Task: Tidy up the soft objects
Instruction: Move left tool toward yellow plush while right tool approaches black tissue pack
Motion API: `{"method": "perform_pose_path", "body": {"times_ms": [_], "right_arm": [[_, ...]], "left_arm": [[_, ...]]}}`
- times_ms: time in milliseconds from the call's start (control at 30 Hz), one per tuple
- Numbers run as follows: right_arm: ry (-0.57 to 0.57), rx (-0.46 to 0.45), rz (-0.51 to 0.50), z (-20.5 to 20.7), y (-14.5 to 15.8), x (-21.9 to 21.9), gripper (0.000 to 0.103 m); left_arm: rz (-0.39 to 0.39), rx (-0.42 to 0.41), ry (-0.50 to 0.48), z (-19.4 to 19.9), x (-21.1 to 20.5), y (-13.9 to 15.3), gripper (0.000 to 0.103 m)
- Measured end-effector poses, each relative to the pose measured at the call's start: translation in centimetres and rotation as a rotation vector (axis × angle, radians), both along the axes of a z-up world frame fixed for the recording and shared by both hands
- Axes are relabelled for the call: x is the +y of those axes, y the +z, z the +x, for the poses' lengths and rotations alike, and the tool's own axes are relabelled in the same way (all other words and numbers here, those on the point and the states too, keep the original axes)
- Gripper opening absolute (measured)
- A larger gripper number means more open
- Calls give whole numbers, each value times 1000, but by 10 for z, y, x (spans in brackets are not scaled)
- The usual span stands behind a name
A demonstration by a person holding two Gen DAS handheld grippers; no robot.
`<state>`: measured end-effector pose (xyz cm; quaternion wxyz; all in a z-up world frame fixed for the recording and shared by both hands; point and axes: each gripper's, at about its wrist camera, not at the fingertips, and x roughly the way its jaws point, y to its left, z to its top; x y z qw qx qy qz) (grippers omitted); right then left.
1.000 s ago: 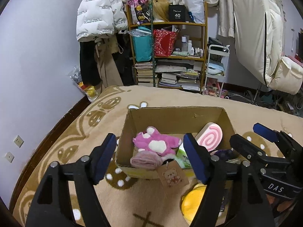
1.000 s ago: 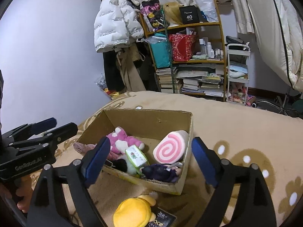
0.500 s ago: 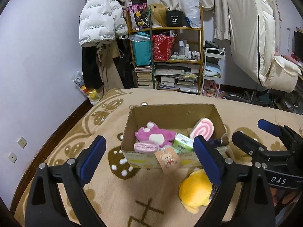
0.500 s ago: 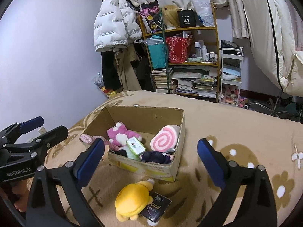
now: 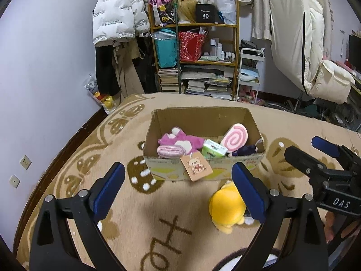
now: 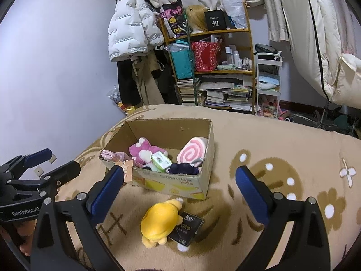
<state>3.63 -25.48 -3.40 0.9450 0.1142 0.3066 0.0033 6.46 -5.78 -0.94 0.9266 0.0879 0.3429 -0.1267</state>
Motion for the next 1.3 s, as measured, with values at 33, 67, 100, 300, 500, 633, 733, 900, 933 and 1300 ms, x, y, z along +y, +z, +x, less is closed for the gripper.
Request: {"method": "perform_pose_path", "body": {"times_ms": [33,67,100,300,500,633,733,900,933,1300], "right_arm": [[-4,4,3,-1,-1,-1,103],[-7,9,7,-3,-2,-1,103],[-9,15,11,-4,-3,-1,103],[-36,61,39,-8,-17,-5,103],[-57,101,52,-4,-32,-9,103],[-74,141,64,1,-46,-13,103],[-83,168,72,6,-53,-15,103],[-104,218,76,10,-64,-19,103],[-108,225,79,11,-66,-20,103],[-126,318,111,25,-92,-24,103]], "left_arm": [[5,6,-3,-1,0,-1,95],[11,12,-7,-2,-1,-3,95],[16,18,-9,-3,-2,-5,95],[31,51,-21,-5,-6,-21,95],[44,84,-23,0,-11,-39,95],[63,113,-25,6,-13,-54,95],[78,120,-29,9,-16,-63,95],[101,117,-33,12,-22,-75,95],[100,123,-39,13,-23,-77,95],[96,190,-73,23,-32,-95,95]]}}
